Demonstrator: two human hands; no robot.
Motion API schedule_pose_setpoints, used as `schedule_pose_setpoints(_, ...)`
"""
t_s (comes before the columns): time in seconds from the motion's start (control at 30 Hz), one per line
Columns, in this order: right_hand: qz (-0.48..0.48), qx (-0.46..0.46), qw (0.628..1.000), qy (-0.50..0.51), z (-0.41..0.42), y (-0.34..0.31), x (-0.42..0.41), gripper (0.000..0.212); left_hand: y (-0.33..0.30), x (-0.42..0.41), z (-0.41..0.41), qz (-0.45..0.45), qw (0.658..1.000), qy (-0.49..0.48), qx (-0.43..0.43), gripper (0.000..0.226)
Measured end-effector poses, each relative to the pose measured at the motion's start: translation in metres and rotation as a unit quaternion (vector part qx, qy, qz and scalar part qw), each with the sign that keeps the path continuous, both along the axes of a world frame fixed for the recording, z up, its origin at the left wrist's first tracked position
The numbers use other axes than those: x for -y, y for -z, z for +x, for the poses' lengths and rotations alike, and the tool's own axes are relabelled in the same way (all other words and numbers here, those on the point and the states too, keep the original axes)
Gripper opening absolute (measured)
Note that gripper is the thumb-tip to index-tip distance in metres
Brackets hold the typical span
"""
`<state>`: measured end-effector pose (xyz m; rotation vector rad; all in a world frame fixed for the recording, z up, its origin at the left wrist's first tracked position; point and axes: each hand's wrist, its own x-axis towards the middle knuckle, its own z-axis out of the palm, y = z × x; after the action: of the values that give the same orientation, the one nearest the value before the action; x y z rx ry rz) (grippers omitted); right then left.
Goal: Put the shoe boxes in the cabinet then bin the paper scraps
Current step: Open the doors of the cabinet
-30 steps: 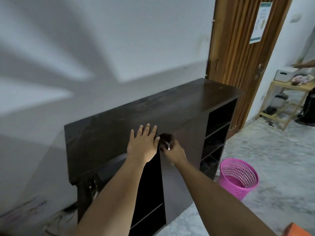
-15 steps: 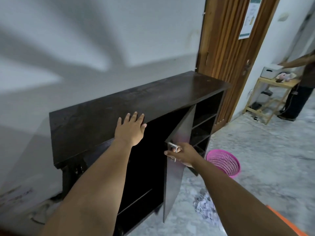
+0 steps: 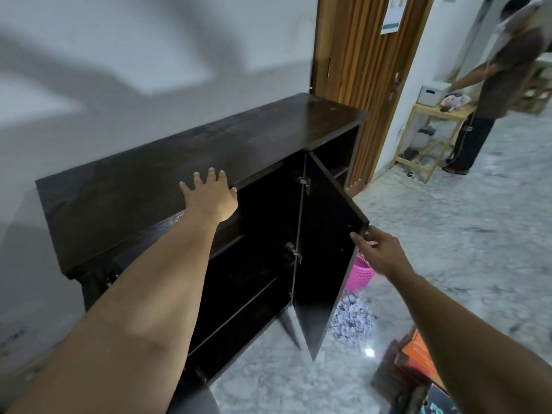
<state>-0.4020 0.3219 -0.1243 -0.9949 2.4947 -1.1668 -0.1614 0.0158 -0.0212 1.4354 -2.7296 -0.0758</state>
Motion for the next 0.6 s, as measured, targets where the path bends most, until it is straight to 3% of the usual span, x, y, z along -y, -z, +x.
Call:
schedule_pose_setpoints(0.13, -0.041, 0.006, 0.990, 0.134, -0.011, 0.012, -0.007, 0.040, 0.009, -0.013, -0.017, -0.051, 0.997, 0.049, -0.014, 0.071)
schedule_pose_setpoints(0.27, -0.035, 0.087, 0.969, 0.229, -0.033, 0.020, 0.002, 0.071, 0.025, -0.024, -0.028, -0.094, 0.995, 0.025, 0.008, 0.084)
schedule_pose_setpoints(0.33, -0.043, 0.123, 0.965, 0.226, -0.041, 0.025, 0.010, 0.084, 0.031, -0.023, -0.027, -0.129, 0.991, 0.027, 0.013, 0.089)
schedule_pose_setpoints(0.47, -0.059, 0.147, 0.967, 0.201, -0.054, 0.026, 0.023, 0.081, 0.035, -0.022, -0.030, -0.151, 0.988, 0.020, 0.022, 0.099)
schedule_pose_setpoints(0.6, -0.029, 0.171, 0.962, 0.211, -0.067, 0.022, 0.033, 0.124, 0.032, -0.027, -0.039, -0.125, 0.992, -0.001, 0.019, 0.105)
